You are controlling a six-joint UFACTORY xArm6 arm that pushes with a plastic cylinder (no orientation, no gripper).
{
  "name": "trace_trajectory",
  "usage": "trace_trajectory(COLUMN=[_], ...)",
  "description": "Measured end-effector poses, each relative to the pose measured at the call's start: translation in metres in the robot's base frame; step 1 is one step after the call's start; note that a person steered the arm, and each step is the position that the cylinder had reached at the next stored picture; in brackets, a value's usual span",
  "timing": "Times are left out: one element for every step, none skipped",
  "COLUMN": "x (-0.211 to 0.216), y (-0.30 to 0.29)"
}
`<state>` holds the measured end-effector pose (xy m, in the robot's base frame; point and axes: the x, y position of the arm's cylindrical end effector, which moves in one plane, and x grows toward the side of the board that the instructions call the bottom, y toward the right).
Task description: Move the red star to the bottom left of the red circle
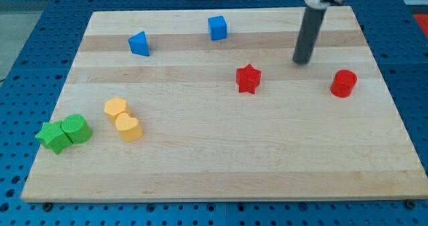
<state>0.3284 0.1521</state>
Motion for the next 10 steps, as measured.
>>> trace_trajectory(x=[-0.051, -0.05, -0.017, 0.027, 0.043, 0.071, 0.114, 0.154, 0.17, 0.17], y=[-0.035, -0.08, -0.093, -0.092, -0.1, -0.128, -0.112, -0.078, -0.111, -0.035])
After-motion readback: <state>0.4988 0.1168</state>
